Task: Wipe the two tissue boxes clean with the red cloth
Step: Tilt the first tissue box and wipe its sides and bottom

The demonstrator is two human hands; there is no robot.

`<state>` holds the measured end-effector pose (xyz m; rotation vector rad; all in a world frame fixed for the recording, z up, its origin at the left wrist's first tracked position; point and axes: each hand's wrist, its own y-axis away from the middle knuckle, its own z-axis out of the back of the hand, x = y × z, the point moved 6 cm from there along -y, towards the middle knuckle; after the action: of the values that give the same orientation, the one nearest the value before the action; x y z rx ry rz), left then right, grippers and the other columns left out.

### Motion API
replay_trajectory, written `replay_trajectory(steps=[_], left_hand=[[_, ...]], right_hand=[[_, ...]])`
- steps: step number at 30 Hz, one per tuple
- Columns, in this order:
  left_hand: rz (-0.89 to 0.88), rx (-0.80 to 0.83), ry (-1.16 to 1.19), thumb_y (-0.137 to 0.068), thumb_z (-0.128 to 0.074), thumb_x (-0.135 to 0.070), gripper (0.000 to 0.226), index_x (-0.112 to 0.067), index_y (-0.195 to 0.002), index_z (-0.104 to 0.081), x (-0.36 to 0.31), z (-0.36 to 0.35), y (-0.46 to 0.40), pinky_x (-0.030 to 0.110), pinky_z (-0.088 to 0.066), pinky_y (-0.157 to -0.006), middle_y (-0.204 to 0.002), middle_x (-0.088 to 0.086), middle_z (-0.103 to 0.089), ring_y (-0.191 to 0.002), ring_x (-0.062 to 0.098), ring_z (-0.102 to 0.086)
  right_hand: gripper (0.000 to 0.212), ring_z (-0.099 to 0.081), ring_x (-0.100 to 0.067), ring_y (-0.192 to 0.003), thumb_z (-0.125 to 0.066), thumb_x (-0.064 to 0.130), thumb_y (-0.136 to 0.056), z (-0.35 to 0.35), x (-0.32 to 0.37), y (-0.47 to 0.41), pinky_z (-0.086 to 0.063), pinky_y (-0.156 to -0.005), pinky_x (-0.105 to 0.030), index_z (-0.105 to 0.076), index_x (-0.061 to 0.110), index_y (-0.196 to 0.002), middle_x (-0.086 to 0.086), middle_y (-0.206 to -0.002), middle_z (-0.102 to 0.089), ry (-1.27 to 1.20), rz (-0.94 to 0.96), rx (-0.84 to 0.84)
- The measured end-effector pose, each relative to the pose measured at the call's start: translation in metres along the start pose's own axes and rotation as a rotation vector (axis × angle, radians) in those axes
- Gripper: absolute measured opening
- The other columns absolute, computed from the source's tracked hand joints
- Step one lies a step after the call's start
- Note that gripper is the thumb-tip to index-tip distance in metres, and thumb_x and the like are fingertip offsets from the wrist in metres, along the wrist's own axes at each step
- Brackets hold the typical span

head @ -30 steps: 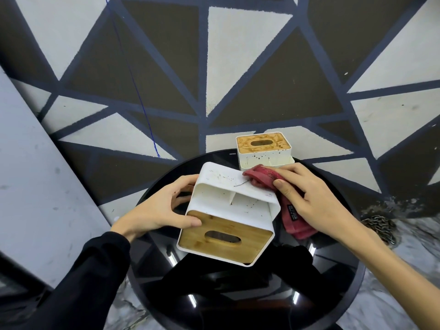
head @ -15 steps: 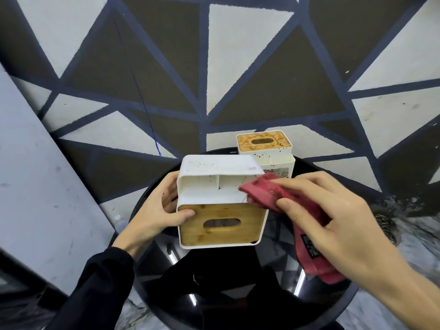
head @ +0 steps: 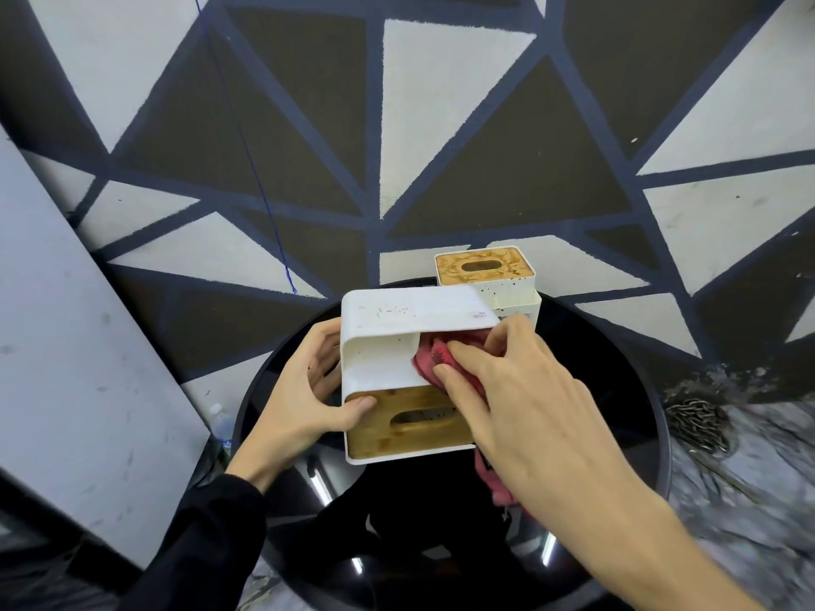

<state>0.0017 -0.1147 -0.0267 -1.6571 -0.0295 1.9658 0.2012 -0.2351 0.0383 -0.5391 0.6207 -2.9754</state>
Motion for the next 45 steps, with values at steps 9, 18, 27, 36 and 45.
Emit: replay_trajectory(steps=[9,18,27,36,45], left_hand=[[0.014,-0.022,0.034,-0.064,-0.085,-0.028,0.080,-0.021,-0.139,-0.056,0.006,0.000,0.003,0.025,-0.050,-0.107,-0.139,0.001,-0.067,-0.135,0.019,-0.061],[0.003,-0.003,0.047,-0.065,-0.084,-0.032,0.080,-0.023,-0.139,-0.056,-0.001,-0.003,-0.002,0.024,-0.051,-0.103,-0.141,0.000,-0.066,-0.135,0.017,-0.060],[-0.005,-0.025,0.039,-0.065,-0.083,-0.028,0.079,-0.019,-0.139,-0.057,0.000,0.003,-0.002,0.024,-0.051,-0.103,-0.137,0.000,-0.069,-0.132,0.018,-0.062],[0.011,-0.028,0.058,-0.068,-0.084,-0.028,0.078,-0.016,-0.140,-0.056,0.003,-0.002,-0.004,0.025,-0.050,-0.103,-0.137,0.003,-0.068,-0.133,0.020,-0.061],[0.033,-0.106,0.072,-0.068,-0.083,-0.029,0.075,-0.018,-0.138,-0.057,0.009,0.007,-0.004,0.023,-0.051,-0.101,-0.135,0.002,-0.069,-0.130,0.017,-0.063]], right_hand=[[0.039,-0.044,-0.009,-0.091,-0.034,0.055,-0.105,-0.006,-0.022,0.006,-0.030,-0.054,-0.017,-0.062,0.037,-0.125,0.011,-0.101,-0.031,0.037,-0.032,0.049],[0.038,-0.041,0.004,-0.076,-0.034,0.053,-0.107,-0.001,-0.006,-0.001,-0.038,-0.057,-0.020,-0.065,0.034,-0.120,0.009,-0.100,-0.029,-0.058,0.020,-0.001],[0.043,-0.038,0.006,-0.078,-0.032,0.057,-0.104,-0.001,-0.026,0.005,-0.026,-0.051,-0.017,-0.063,0.038,-0.127,0.012,-0.098,-0.030,0.003,-0.029,0.023],[0.039,-0.046,0.001,-0.079,-0.037,0.053,-0.106,-0.006,-0.012,-0.003,-0.039,-0.057,-0.016,-0.067,0.034,-0.124,0.010,-0.101,-0.033,-0.105,0.016,0.041],[0.048,-0.055,-0.004,-0.085,-0.038,0.060,-0.096,-0.002,-0.019,0.012,-0.052,-0.069,-0.027,-0.071,0.037,-0.122,0.016,-0.102,-0.040,-0.206,0.044,0.037]])
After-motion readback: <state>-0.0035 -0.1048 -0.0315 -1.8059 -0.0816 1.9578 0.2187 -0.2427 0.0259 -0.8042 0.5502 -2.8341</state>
